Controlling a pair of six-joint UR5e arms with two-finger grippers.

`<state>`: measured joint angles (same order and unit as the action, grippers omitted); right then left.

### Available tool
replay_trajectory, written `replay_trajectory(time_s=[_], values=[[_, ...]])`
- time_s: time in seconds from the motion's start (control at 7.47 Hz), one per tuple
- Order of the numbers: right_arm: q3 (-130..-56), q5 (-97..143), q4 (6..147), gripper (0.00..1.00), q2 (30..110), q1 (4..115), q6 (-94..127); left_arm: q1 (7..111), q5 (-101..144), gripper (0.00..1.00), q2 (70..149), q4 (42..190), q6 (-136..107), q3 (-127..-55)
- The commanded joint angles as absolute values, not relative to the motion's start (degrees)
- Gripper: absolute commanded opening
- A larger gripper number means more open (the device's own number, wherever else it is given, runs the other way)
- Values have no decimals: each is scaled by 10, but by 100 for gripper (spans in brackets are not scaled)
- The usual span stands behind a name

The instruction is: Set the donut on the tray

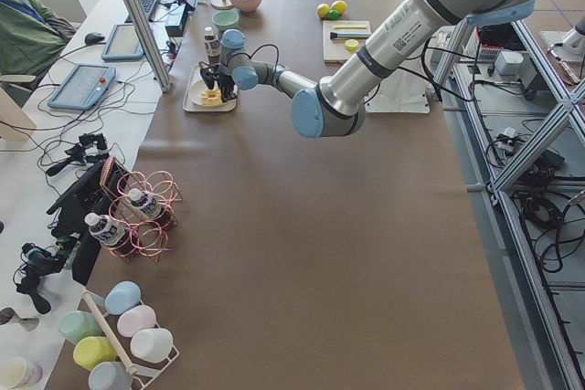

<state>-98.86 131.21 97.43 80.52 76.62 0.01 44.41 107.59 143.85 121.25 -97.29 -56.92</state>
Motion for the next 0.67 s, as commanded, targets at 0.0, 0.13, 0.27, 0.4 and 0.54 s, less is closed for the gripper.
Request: replay_trajectory(time_s=[0.0, 0.13, 0.27, 0.4, 0.54], values=[[-962, 1308, 974, 100, 809, 771, -19, 442, 1070, 99, 1425, 1228, -861, -585], [-957, 1309, 974, 100, 809, 771, -19, 454, 1097, 99, 1373, 1226, -813, -643], [-955, 1308, 975, 100, 809, 771, -19, 481, 1171, 99, 1309, 1223, -764, -696], [-954, 1308, 975, 100, 810, 772, -19, 511, 1222, 99, 1243, 1224, -745, -751], [-954, 1308, 974, 100, 816, 772, -19, 538, 1243, 99, 1193, 1223, -699, -792]])
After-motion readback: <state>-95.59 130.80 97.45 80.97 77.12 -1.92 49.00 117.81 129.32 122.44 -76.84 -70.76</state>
